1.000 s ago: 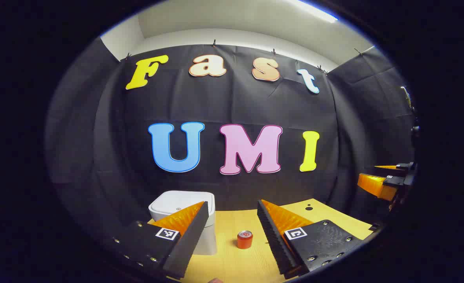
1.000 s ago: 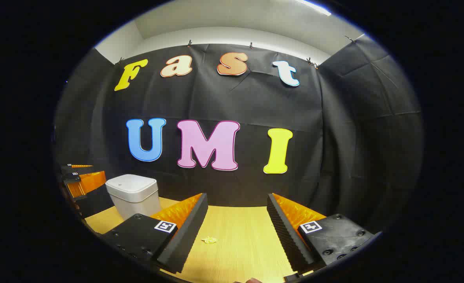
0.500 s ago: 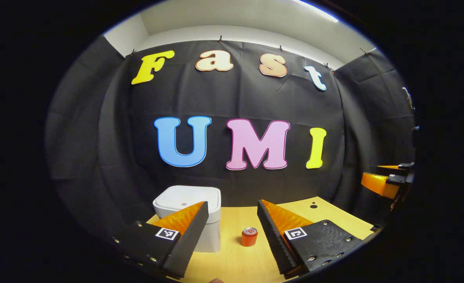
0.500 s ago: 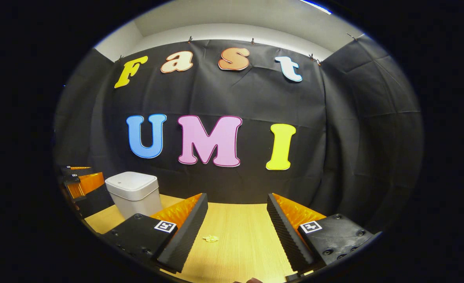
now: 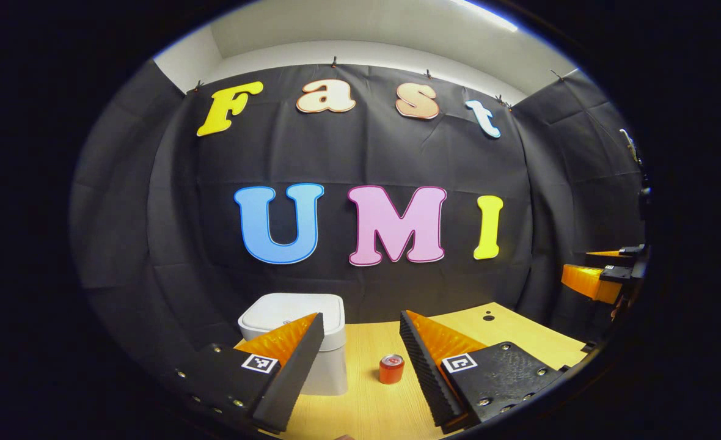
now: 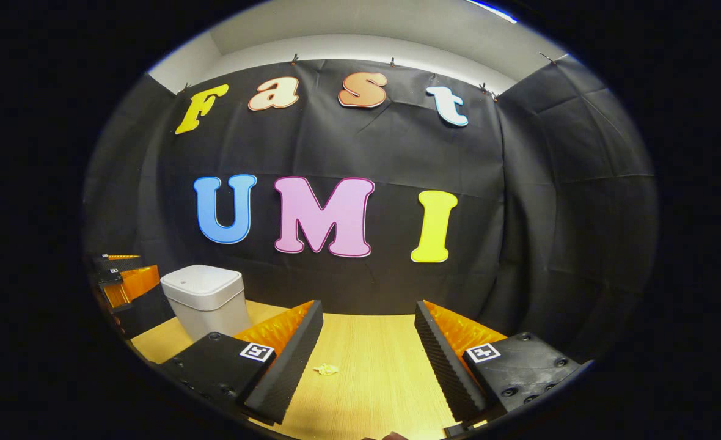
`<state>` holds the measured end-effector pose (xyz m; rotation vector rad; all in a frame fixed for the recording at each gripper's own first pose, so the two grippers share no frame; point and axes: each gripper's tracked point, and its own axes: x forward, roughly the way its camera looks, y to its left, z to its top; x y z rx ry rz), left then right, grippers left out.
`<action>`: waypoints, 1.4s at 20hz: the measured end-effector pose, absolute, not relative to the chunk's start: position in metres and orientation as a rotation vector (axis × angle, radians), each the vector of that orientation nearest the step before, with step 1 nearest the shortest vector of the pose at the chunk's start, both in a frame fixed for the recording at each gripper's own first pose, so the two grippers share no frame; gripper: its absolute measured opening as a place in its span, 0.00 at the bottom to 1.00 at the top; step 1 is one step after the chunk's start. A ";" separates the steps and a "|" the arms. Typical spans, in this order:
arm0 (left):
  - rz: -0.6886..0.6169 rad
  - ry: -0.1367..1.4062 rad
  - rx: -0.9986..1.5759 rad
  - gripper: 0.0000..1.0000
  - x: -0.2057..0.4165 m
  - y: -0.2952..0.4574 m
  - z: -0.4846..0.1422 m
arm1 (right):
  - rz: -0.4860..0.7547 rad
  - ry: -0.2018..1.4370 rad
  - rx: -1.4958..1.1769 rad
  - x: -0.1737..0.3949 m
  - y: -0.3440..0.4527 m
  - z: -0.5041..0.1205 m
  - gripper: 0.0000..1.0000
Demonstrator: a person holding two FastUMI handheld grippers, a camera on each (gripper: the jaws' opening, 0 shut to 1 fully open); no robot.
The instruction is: Press the lid of the desktop garbage bin to open it, pick up the crumpled paper on the desktop and throw it into the bin, then pick up the pop can on the desktop and drop it into the bin, and finally close the garbage bin lid.
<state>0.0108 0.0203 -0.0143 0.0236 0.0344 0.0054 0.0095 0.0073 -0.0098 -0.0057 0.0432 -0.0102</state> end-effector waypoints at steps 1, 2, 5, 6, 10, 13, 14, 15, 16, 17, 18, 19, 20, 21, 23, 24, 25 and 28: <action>-0.010 0.043 0.023 0.83 0.012 0.019 -0.018 | -0.009 0.044 -0.006 0.009 0.008 -0.010 0.98; -0.019 0.052 0.021 0.83 0.013 0.020 -0.021 | -0.008 0.045 -0.008 0.009 0.009 -0.011 0.98; -0.005 0.056 0.017 0.83 0.017 0.034 -0.019 | -0.006 0.050 -0.021 0.007 0.011 -0.011 0.98; 0.008 0.056 0.024 0.82 0.016 0.040 -0.020 | -0.003 0.053 -0.022 0.007 0.013 -0.013 0.98; 0.006 0.064 0.037 0.82 0.017 0.050 -0.023 | 0.007 0.060 -0.023 0.008 0.022 -0.013 0.98; -0.022 0.051 0.072 0.77 0.026 0.060 -0.022 | 0.019 0.063 -0.029 0.005 0.030 -0.014 0.98; -0.009 0.050 0.093 0.65 0.031 0.073 -0.024 | 0.021 0.066 -0.032 0.004 0.031 -0.014 0.98; 0.007 0.046 0.100 0.58 0.037 0.087 -0.023 | 0.024 0.066 -0.034 0.003 0.033 -0.014 0.98; 0.003 0.045 0.082 0.37 0.045 0.095 -0.022 | 0.028 0.064 -0.038 0.002 0.035 -0.014 0.98; -0.002 0.045 0.048 0.26 0.052 0.101 -0.020 | 0.028 0.062 -0.043 0.000 0.035 -0.013 0.98; -0.012 0.061 0.007 0.14 0.060 0.108 -0.020 | 0.028 0.061 -0.047 -0.002 0.034 -0.013 0.98; -0.025 0.105 -0.023 0.08 0.070 0.113 -0.027 | 0.028 0.059 -0.049 -0.003 0.033 -0.013 0.98; -0.029 0.153 -0.043 0.08 0.079 0.120 -0.034 | 0.029 0.056 -0.048 -0.004 0.033 -0.012 0.98; -0.031 0.192 -0.063 0.08 0.091 0.127 -0.038 | 0.031 0.052 -0.046 -0.004 0.032 -0.012 0.98; -0.019 0.275 -0.104 0.08 0.112 0.141 -0.052 | 0.040 0.055 -0.049 -0.003 0.029 -0.014 0.98; -0.010 0.324 -0.093 0.08 0.121 0.147 -0.062 | 0.046 0.057 -0.051 -0.001 0.027 -0.016 0.98; -0.008 0.361 -0.076 0.08 0.129 0.153 -0.074 | 0.054 0.059 -0.052 0.002 0.025 -0.016 0.97; 0.002 0.506 -0.095 0.08 0.143 0.156 -0.106 | 0.082 0.059 -0.043 0.017 0.018 -0.018 0.98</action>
